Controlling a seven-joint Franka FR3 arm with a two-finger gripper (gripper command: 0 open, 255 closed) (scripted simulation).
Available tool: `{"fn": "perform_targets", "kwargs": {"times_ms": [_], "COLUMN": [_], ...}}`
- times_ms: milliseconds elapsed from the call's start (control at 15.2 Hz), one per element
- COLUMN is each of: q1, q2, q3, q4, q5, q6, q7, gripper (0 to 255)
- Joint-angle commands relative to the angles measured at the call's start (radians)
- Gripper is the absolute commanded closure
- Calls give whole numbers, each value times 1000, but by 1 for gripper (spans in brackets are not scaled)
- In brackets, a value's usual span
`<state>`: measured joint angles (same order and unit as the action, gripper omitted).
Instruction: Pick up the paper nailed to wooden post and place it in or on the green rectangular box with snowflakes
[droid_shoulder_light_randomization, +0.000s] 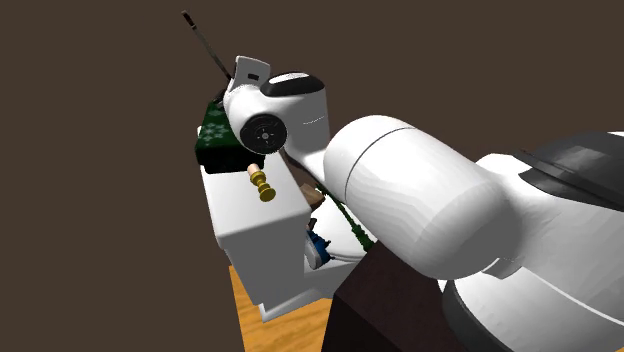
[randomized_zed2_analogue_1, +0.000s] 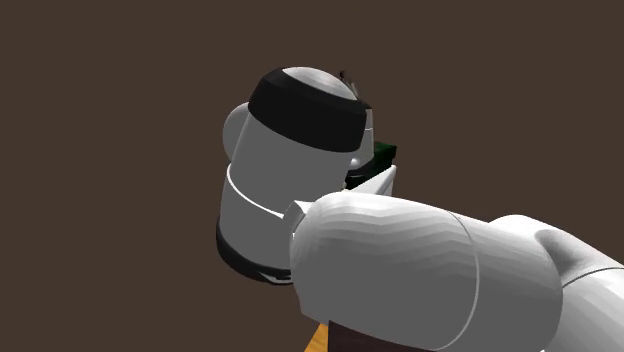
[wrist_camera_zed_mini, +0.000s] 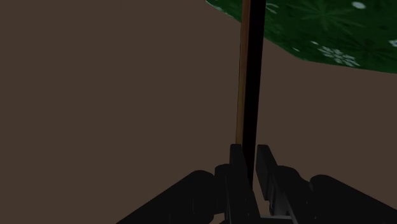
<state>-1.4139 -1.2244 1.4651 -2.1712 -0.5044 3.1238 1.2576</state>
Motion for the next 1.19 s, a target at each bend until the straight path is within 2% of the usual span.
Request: {"fn": "perform_targets", "kwargs": {"times_ms": [0, 66, 396, 660, 1122], "q1": [0, 0, 0, 164, 164], "q2": [0, 0, 0, 10, 10], "q3": [0, 0, 0, -42, -42], "q4": [0, 0, 0, -97, -97], "q5": [0, 0, 0, -5, -5], "q6": [0, 0, 0, -61, -61], "q7": [0, 0, 0, -9, -10], "gripper": [255, 0, 0, 0, 0]}}
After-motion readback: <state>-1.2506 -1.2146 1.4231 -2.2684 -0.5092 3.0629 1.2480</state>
